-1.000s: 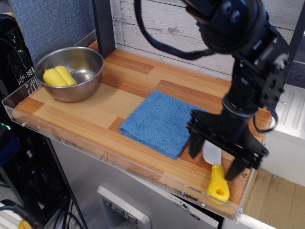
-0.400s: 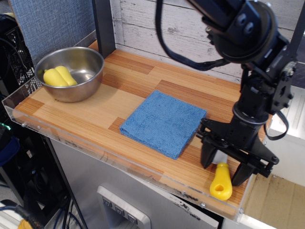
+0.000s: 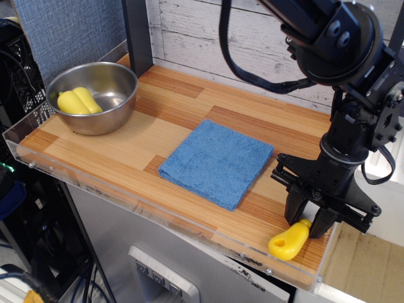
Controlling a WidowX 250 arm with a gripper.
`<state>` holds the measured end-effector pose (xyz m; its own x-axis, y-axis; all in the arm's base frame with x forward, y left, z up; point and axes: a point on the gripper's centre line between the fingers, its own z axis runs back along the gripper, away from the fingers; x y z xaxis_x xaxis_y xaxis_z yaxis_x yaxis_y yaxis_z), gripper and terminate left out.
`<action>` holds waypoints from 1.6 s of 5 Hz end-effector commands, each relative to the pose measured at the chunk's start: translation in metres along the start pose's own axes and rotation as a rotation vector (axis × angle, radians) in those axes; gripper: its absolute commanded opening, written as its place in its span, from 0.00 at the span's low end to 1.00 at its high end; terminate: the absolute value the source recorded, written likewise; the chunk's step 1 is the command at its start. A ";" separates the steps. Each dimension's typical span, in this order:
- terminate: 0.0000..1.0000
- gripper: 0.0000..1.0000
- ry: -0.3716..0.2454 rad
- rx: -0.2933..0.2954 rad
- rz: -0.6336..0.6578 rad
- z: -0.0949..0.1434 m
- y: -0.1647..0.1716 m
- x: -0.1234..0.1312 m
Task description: Place the knife between the bowl and the blue towel
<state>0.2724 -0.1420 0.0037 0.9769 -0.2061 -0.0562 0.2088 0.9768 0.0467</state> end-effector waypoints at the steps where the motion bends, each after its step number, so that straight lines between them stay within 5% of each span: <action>1: 0.00 0.00 -0.035 0.006 -0.084 0.014 -0.003 -0.008; 5: 0.00 0.00 -0.196 -0.043 0.005 0.092 0.052 -0.007; 8: 0.00 0.00 -0.146 0.024 0.200 0.070 0.184 -0.026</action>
<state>0.2941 0.0372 0.0730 0.9976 -0.0186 0.0664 0.0146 0.9981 0.0600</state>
